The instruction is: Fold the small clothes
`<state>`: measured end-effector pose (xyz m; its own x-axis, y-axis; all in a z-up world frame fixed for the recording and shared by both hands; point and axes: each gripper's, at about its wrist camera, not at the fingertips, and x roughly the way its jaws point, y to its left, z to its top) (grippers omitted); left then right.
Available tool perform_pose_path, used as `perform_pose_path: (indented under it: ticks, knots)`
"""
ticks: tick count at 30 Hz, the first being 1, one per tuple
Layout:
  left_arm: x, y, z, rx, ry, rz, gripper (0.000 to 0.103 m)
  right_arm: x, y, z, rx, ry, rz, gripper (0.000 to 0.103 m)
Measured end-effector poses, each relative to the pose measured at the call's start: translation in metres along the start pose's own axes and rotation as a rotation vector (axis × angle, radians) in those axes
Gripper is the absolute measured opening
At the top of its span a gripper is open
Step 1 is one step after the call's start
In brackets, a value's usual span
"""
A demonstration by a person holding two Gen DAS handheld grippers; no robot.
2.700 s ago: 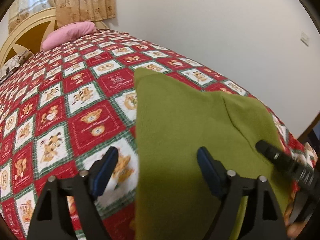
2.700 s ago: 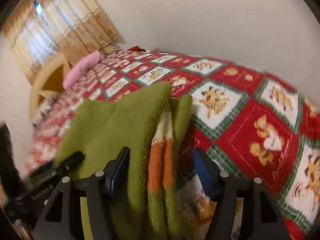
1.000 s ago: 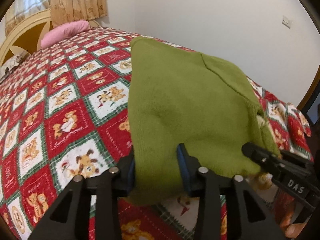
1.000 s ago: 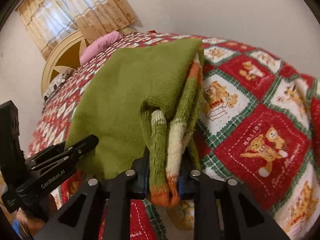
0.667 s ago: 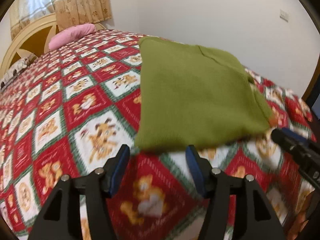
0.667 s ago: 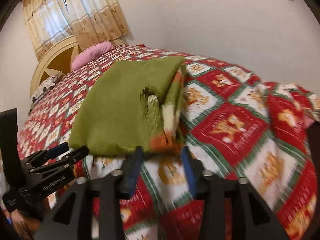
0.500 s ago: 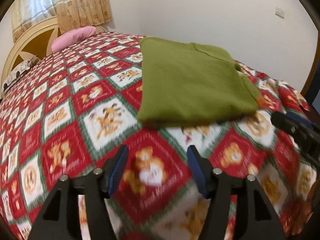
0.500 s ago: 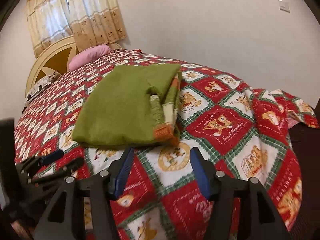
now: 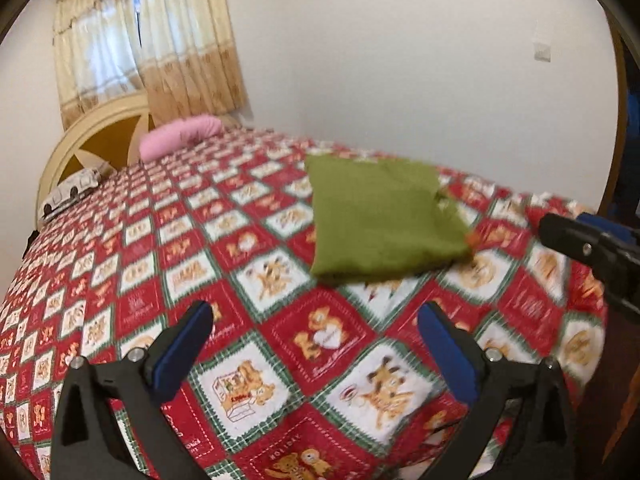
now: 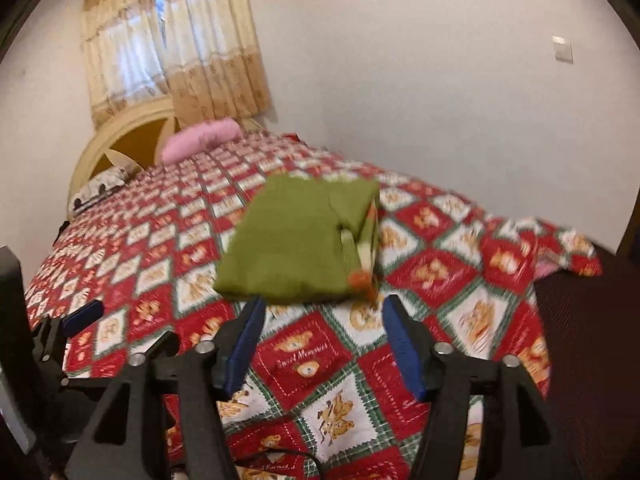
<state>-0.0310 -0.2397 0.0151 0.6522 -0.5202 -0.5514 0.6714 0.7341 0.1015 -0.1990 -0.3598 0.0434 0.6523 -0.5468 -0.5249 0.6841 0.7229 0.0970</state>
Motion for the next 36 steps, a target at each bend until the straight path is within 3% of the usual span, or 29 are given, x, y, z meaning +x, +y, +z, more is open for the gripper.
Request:
perform_pose_path:
  ticks: [5, 11, 21, 36]
  knots:
    - [-0.023, -0.015, 0.01, -0.013, -0.044, -0.041, 0.103, -0.051, -0.015, 0.002, 0.019, -0.125, -0.038, 0.076]
    - [-0.055, -0.026, 0.015, -0.011, -0.103, -0.084, 0.103, -0.077, -0.03, 0.003, 0.056, -0.2, -0.063, 0.077]
    - [-0.067, -0.022, 0.014, -0.017, -0.12, -0.068, 0.103, -0.094, -0.011, 0.005, 0.017, -0.253, -0.054, 0.077]
    - [-0.067, -0.027, 0.013, 0.007, -0.117, -0.069, 0.103, -0.083, -0.021, 0.005, 0.051, -0.214, -0.048, 0.078]
